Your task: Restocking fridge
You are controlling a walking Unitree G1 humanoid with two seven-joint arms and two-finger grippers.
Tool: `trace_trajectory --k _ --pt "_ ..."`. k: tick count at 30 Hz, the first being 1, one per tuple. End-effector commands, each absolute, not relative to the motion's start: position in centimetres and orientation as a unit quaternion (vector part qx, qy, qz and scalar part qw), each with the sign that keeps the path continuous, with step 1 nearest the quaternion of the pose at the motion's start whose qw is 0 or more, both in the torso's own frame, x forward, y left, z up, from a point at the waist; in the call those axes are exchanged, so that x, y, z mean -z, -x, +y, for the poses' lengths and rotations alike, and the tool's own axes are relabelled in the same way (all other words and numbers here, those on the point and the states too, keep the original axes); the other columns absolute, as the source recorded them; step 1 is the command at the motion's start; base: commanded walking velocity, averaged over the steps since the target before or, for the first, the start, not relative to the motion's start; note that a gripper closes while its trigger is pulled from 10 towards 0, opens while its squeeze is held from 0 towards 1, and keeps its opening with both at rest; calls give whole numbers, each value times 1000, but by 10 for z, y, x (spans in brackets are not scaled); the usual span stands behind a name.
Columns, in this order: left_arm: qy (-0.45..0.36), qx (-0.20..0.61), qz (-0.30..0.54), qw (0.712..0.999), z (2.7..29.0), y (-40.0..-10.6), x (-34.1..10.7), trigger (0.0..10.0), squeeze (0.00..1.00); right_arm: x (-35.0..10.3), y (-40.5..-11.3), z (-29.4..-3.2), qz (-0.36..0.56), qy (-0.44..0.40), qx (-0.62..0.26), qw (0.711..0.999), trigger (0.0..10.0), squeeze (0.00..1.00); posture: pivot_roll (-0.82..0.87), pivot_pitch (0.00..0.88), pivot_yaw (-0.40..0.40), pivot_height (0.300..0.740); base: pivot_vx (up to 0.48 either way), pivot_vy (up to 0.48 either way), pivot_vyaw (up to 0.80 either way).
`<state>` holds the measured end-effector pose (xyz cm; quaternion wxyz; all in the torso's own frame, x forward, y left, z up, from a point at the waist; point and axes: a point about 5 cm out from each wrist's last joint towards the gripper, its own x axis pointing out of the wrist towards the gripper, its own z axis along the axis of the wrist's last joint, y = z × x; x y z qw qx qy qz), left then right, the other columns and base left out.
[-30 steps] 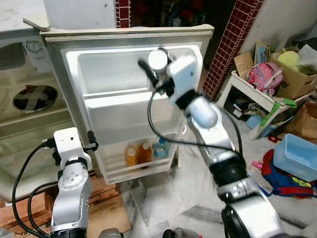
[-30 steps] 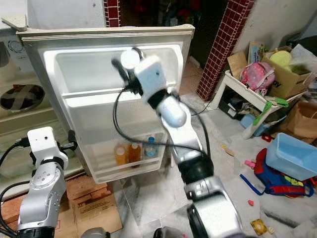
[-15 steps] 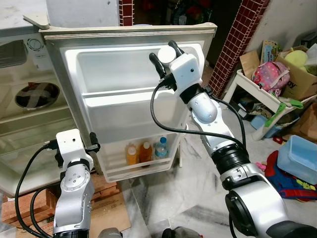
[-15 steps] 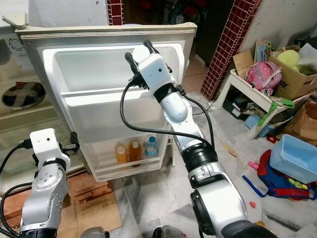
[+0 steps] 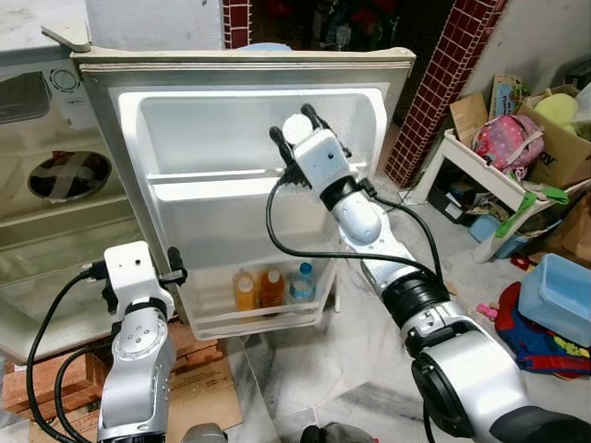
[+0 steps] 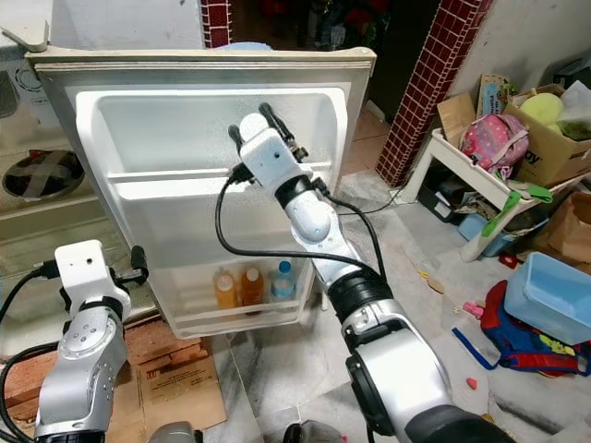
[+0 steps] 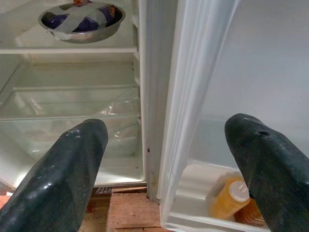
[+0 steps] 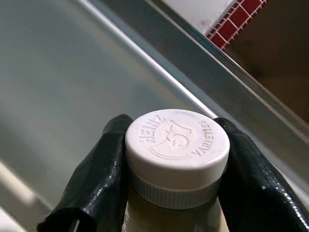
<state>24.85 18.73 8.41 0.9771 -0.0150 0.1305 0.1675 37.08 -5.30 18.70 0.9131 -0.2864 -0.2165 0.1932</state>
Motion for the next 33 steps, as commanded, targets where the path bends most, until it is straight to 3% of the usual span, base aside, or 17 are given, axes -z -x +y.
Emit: trace_trajectory --k 1,5,10,24,25,26,27,33 --pt "12 -164 128 978 184 -248 -87 10000 0 -199 -377 -58 -228 316 -170 905 10000 0 113 0 -82 740 0 0 0" --pt "13 -161 128 978 183 -248 -88 10000 0 -197 -380 -60 -224 363 -154 892 10000 0 112 0 -81 740 0 0 0" --pt "14 -160 130 978 182 -247 -88 10000 0 -191 -379 -57 -214 361 -156 894 10000 0 114 0 -83 740 0 0 0" --pt "16 -156 133 979 181 -249 -87 10000 0 -173 -375 -45 -155 250 -197 935 10000 0 116 0 -84 740 0 0 0" --pt "17 -156 133 979 181 -249 -87 10000 0 -175 -374 -44 -159 244 -197 936 10000 502 116 0 -84 740 0 0 0" --pt "17 -155 134 979 181 -249 -87 10000 0 -176 -374 -44 -162 240 -198 936 10000 502 116 0 -85 740 0 0 0" --pt "17 -155 134 979 180 -249 -87 10000 0 -179 -374 -41 -166 220 -203 939 10000 1000 117 0 -85 740 0 0 0" --pt "17 -153 134 979 179 -250 -87 10000 0 -192 -367 -25 -200 151 -239 938 10000 1000 122 0 -92 740 0 0 0"
